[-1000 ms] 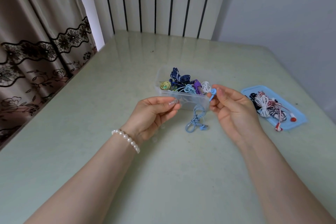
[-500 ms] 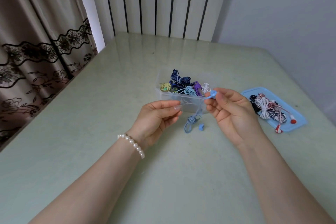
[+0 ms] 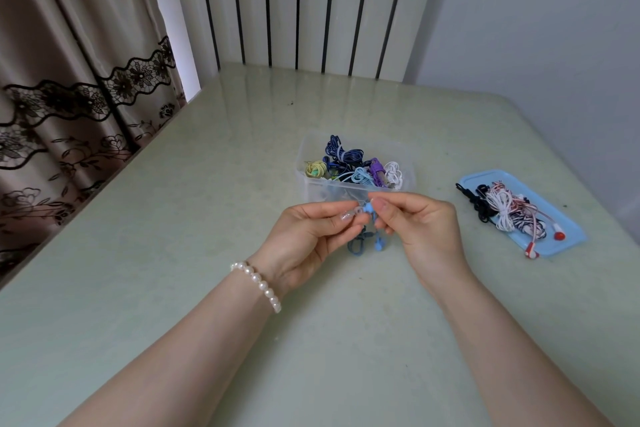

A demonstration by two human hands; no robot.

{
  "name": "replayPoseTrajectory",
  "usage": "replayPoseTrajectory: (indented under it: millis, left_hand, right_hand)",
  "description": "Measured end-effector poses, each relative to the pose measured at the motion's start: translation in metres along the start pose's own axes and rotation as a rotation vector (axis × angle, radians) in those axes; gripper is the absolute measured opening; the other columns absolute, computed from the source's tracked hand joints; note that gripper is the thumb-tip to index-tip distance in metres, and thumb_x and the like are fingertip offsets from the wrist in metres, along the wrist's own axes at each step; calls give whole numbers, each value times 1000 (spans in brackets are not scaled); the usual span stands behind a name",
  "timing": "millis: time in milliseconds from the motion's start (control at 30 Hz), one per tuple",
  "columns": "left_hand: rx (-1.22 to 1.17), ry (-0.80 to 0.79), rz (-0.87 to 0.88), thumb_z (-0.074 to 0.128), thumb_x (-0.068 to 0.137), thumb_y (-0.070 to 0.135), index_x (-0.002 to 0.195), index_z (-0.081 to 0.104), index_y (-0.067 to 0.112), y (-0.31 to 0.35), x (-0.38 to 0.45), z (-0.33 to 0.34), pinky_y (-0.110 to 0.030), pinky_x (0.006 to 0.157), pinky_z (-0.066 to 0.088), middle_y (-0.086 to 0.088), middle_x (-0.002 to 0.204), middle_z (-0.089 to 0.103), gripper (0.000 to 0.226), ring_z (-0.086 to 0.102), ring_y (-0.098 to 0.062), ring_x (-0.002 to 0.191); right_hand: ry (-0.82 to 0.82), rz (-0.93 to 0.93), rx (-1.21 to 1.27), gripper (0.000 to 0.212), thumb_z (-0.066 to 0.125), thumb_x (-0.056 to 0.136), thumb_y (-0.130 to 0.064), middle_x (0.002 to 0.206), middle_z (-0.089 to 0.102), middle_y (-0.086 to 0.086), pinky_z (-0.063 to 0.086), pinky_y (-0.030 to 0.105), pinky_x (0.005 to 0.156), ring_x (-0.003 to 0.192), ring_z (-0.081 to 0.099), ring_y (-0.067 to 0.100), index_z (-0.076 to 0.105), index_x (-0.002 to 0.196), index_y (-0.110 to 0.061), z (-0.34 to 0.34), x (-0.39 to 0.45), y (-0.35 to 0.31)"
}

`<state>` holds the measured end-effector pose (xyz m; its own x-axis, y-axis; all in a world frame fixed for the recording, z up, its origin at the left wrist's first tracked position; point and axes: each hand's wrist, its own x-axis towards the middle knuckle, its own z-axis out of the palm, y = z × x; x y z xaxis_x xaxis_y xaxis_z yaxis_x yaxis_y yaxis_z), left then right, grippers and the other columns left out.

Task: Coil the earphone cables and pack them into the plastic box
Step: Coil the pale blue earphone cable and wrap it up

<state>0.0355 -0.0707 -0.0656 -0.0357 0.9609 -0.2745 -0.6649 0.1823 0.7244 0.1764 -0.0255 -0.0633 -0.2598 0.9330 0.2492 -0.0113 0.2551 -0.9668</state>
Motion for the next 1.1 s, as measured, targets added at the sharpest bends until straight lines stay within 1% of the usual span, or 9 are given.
replayPoseTrajectory:
  millis: [167,300,367,433,500,567,667,800,1100]
  left_hand:
    - [63,51,79,51,79,-16,81,66,-3,-2,0,1,-20,65,57,-12,72,72,20,71,-16,67]
    - [87,82,120,54,79,-14,79,66,-1,-1,1,-1,-18,59,56,-10,70,72,18,70,-15,64]
    - [94,96,141,54,79,-14,80,66,-2,-1,2,-2,-18,58,55,-9,69,72,17,70,-14,64]
    - [125,96,158,56,78,-13,81,66,-1,-1,2,-3,-18,58,55,-9,70,72,15,70,-14,64]
    - [185,82,186,58,76,-12,77,68,1,-3,3,-2,-18,58,55,-9,69,72,16,69,-14,64]
    - [242,73,224,60,75,-11,75,69,2,-6,2,-2,-19,59,54,-8,68,72,16,69,-14,63]
    - [273,71,267,60,76,-11,79,67,-1,-9,2,-1,-19,60,54,-7,68,72,13,69,-14,63]
    - [278,85,292,61,76,-10,79,68,0,-9,2,-2,-19,60,55,-8,67,72,12,69,-15,63]
    - [336,87,327,61,77,-11,79,67,-2,-11,3,-2,-19,61,55,-5,63,71,11,68,-13,60]
  right_hand:
    - [-56,-79,-68,28,59,82,5,75,68,-4,52,17,61,61,62,4,67,91,-20,2,-2,5]
    - [-82,-133,-110,30,59,81,8,87,62,1,54,18,69,71,63,8,62,104,-11,5,-2,8]
    - [-71,-93,-51,31,61,79,8,85,65,0,55,21,68,71,65,11,65,98,-15,5,-2,6]
    - [-38,-53,0,26,63,78,7,72,69,-4,54,20,61,63,65,9,68,88,-16,5,-2,4]
    - [2,-45,-8,20,63,78,5,56,67,-6,49,17,53,51,61,4,68,78,-15,3,-1,2]
    - [19,-53,-32,21,65,78,2,51,64,-8,45,16,48,46,55,3,67,72,-18,1,-1,2]
    - [15,-80,-59,27,67,77,-2,56,66,-12,46,16,51,52,55,4,67,66,-26,3,-2,1]
    - [23,-127,-128,27,68,77,-4,60,67,-16,46,14,58,55,55,4,67,67,-29,4,-3,4]
    - [74,-128,-182,28,68,78,-5,59,66,-13,46,12,55,57,56,3,65,66,-31,4,-3,7]
